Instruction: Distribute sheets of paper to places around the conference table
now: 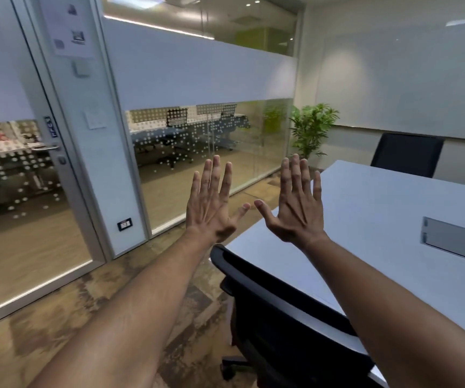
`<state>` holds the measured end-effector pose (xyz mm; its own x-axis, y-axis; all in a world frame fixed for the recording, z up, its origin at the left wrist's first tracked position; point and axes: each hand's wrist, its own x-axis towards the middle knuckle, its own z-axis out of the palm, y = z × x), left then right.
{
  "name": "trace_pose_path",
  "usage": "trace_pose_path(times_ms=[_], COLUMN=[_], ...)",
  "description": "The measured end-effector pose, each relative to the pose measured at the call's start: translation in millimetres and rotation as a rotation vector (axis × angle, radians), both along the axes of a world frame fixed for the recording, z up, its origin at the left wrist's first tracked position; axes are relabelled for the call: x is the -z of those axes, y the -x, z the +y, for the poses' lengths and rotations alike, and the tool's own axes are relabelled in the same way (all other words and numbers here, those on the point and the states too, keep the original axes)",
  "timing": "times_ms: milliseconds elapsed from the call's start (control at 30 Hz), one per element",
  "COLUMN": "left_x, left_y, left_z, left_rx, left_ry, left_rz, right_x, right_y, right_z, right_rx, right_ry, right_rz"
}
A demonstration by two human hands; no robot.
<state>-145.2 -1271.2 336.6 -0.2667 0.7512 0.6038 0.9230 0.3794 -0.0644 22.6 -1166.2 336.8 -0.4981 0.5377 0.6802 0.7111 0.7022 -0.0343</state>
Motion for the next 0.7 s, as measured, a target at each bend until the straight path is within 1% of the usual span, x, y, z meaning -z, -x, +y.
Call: trace_pose_path(times_ms=[167,333,533,700], left_x=[2,8,7,5], left_y=[52,104,172,226], left_z=[-7,6,52,99], left_rx=[-0.035,-0.056,-0.062,-0.062], left_ry=[-0.023,-0.029,-0.016,-0.008], left_rz=[-0.009,-0.007,0.014,-0.001], right_x=[-1,1,0,1], right_y=[57,114,185,240], right_z=[-3,18,70,117], right_rx=[-0.053,-0.062,-0.061,-0.053], right_ry=[-0.006,-0.025,-0.039,-0.023], right_rz=[-0.018,-0.017,0.036,0.03])
